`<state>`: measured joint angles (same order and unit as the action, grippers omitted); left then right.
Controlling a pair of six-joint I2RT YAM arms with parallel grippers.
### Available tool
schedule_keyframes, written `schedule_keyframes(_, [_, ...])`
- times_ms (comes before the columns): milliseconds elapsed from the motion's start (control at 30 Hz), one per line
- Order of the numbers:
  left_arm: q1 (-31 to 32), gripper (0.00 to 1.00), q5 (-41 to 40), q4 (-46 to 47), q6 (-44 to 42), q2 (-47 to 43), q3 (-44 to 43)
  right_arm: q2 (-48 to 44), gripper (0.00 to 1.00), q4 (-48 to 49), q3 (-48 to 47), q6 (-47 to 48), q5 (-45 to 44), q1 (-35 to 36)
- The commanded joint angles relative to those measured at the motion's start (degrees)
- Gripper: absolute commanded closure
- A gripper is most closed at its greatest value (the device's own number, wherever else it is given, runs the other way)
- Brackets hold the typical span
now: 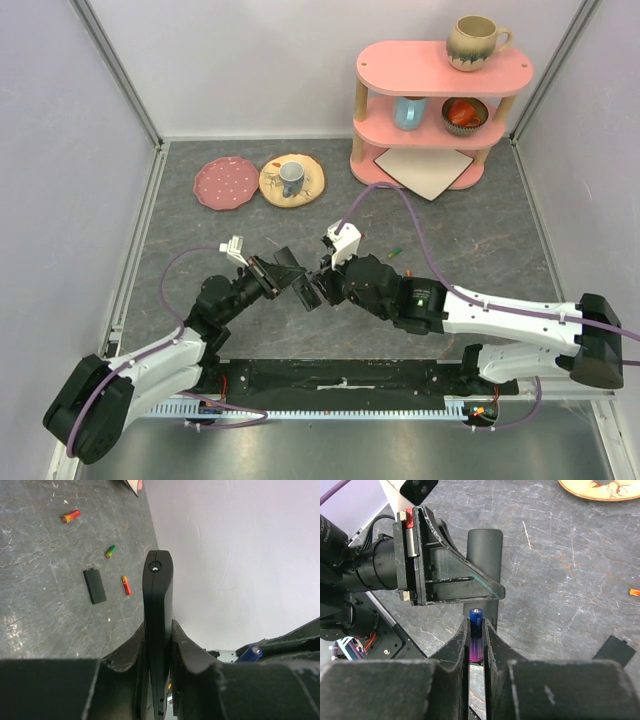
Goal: Load the batteries into the remote control
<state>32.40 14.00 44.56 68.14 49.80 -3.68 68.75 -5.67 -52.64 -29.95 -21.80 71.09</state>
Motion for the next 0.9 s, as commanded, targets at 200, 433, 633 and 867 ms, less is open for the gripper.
schedule_keyframes(200, [0.47,0.98,0.33,7.83,5.34,2.67,-3.96,2.97,1.00,5.23,0.61,1.13,-1.48,1.24])
schedule_keyframes(433, [0.82,0.98,0.94,7.65,7.45,4.08,-4.93,3.67,1.00,7.16,0.87,2.97,-4.74,2.91])
schedule_keyframes(633, [1.17,0.98,0.59,7.65,8.85,4.87,-5.54,4.72,1.00,7.69,1.05,3.15,-6.93,3.97])
schedule_keyframes(867, [1.52,0.98,0.50,7.83,8.94,4.08,-5.55,4.37,1.00,7.78,2.37,3.15,-8.26,4.14])
